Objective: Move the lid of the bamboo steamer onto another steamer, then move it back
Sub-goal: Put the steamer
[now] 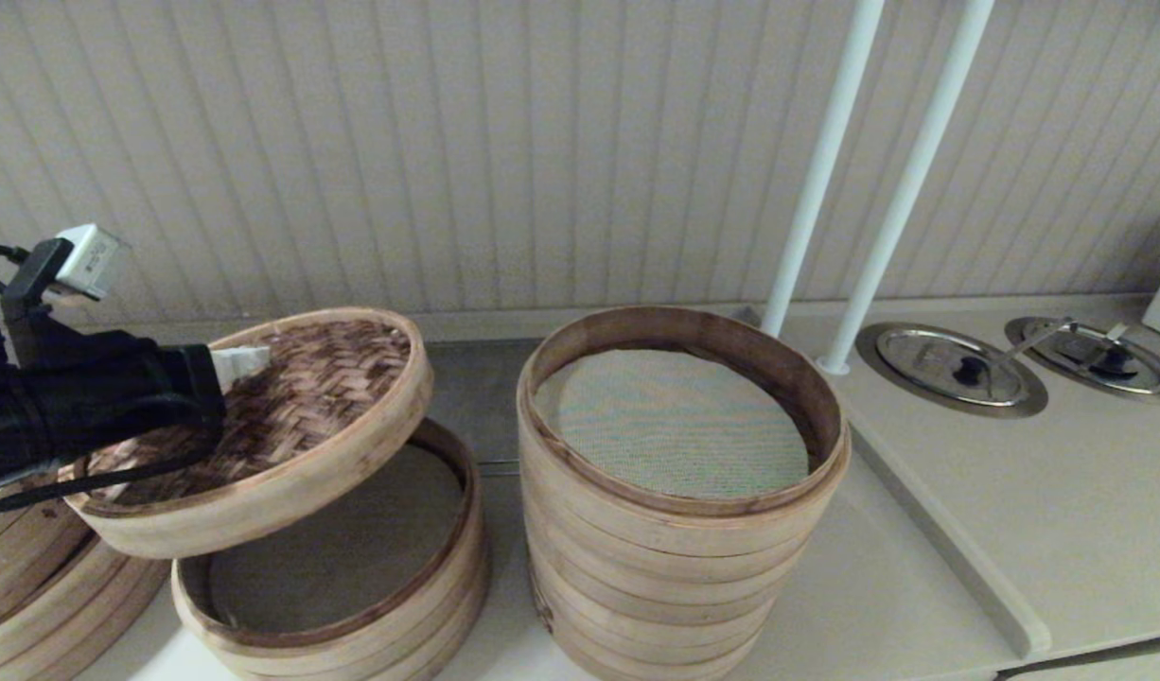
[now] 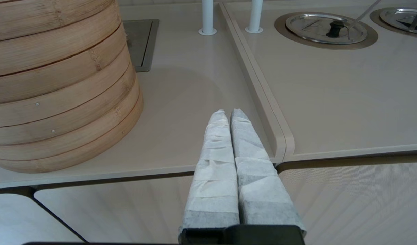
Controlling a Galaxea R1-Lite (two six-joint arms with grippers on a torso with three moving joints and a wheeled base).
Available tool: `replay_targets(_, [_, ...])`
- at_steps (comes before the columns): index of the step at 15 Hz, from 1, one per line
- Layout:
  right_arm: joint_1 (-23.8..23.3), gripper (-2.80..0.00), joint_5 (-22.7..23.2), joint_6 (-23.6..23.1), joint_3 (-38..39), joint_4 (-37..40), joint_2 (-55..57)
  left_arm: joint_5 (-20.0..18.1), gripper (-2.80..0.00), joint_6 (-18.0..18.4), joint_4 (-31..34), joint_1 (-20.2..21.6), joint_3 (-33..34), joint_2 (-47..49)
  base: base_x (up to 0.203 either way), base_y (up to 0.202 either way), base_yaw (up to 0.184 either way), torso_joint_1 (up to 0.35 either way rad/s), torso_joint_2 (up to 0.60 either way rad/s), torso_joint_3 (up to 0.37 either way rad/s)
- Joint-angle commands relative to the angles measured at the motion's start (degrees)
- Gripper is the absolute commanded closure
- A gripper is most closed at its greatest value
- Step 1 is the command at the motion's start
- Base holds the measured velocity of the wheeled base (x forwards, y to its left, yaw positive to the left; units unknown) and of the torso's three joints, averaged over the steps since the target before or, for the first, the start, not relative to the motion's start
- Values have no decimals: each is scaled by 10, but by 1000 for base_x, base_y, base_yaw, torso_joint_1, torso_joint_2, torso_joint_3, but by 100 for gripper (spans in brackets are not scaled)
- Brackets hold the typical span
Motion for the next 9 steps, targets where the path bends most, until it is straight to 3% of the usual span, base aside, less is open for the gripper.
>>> replay_targets(1, [0, 0, 0, 0, 2, 0, 0, -1, 0, -5, 35, -3, -51, -14, 0, 0, 0, 0, 0, 0])
replay_targets(5, [0, 0, 0, 0, 2, 0, 0, 5, 0, -21, 122, -37, -166, -15, 0, 0, 0, 0, 0, 0])
replay_targets(9, [0, 0, 0, 0, 2, 0, 0, 20, 0, -39, 204, -100, -265, 1, 0, 0, 0, 0, 0, 0])
